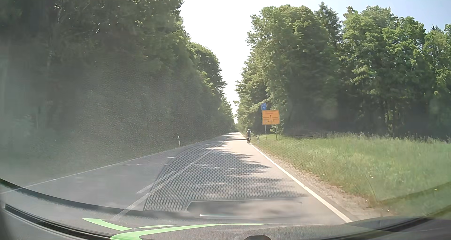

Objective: Follow the waypoints while adhering to traffic rules and regulations

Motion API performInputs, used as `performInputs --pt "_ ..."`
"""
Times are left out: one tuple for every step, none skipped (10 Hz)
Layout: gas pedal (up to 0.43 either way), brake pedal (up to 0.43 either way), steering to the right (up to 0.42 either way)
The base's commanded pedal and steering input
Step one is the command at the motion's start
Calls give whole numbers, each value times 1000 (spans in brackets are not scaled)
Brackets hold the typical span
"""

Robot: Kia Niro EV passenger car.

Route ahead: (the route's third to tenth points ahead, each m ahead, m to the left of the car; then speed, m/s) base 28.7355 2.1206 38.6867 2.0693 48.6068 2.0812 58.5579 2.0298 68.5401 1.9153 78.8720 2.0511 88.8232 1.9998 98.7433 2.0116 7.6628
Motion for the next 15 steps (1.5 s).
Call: performInputs --pt "47 0 -4" --pt "47 0 -4" --pt "47 0 -4" --pt "47 0 -4" --pt "47 0 -4" --pt "47 0 -4" --pt "47 0 -4" --pt "47 0 -4" --pt "47 0 -4" --pt "47 0 -4" --pt "47 0 -4" --pt "59 0 -4" --pt "59 0 -4" --pt "59 0 -4" --pt "59 0 -4"
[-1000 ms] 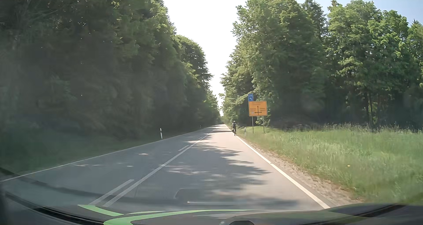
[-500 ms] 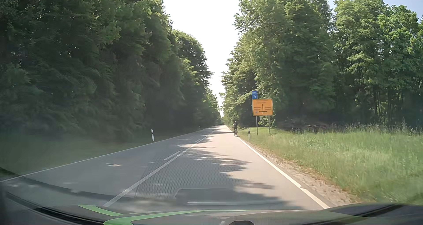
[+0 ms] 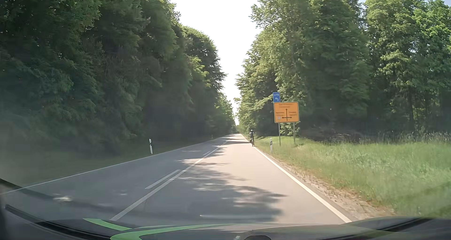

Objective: Follow the waypoints while adhering to traffic rules and regulations

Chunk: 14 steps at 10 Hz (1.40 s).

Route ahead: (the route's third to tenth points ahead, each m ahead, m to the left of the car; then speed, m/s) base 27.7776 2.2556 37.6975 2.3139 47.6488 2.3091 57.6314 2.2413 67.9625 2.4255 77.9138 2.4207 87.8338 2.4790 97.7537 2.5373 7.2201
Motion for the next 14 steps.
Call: performInputs --pt "59 0 -4" --pt "67 0 -4" --pt "79 0 -5" --pt "79 0 -5" --pt "67 0 -5" --pt "67 0 -5" --pt "67 0 -5" --pt "47 0 -5" --pt "39 0 -5" --pt "39 0 -5" --pt "39 0 -5" --pt "39 0 -5" --pt "47 0 -5" --pt "47 0 -5"
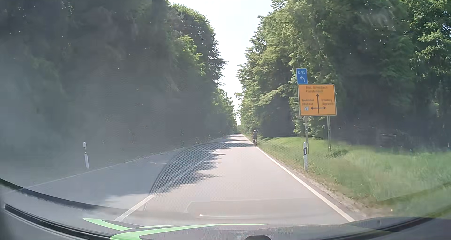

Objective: Follow the waypoints while adhering to traffic rules and regulations

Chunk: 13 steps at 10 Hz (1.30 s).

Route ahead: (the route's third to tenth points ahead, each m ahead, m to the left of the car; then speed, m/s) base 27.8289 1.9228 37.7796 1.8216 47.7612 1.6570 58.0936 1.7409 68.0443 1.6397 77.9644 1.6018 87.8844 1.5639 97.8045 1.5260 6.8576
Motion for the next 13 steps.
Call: performInputs --pt "47 0 -5" --pt "59 0 -5" --pt "67 0 -5" --pt "67 0 -5" --pt "67 0 -5" --pt "79 0 -5" --pt "79 0 -4" --pt "79 0 -4" --pt "79 0 -4" --pt "79 0 -4" --pt "98 0 -3" --pt "110 0 -1" --pt "110 0 0"
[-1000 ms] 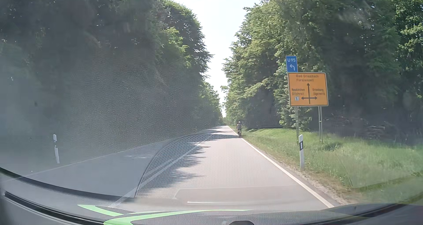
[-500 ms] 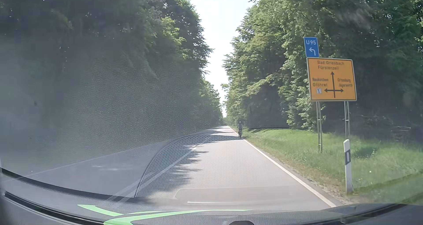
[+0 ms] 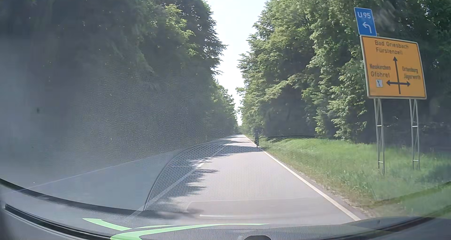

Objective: Follow the waypoints while adhering to traffic rules and regulations

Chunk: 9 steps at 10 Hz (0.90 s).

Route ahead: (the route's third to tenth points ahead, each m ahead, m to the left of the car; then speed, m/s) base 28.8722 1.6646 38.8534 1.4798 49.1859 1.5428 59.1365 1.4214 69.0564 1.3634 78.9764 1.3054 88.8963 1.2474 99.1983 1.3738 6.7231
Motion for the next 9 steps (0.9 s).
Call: performInputs --pt "110 0 3" --pt "110 0 4" --pt "110 0 4" --pt "118 0 4" --pt "118 0 4" --pt "118 0 3" --pt "118 0 3" --pt "130 0 2" --pt "130 0 2"
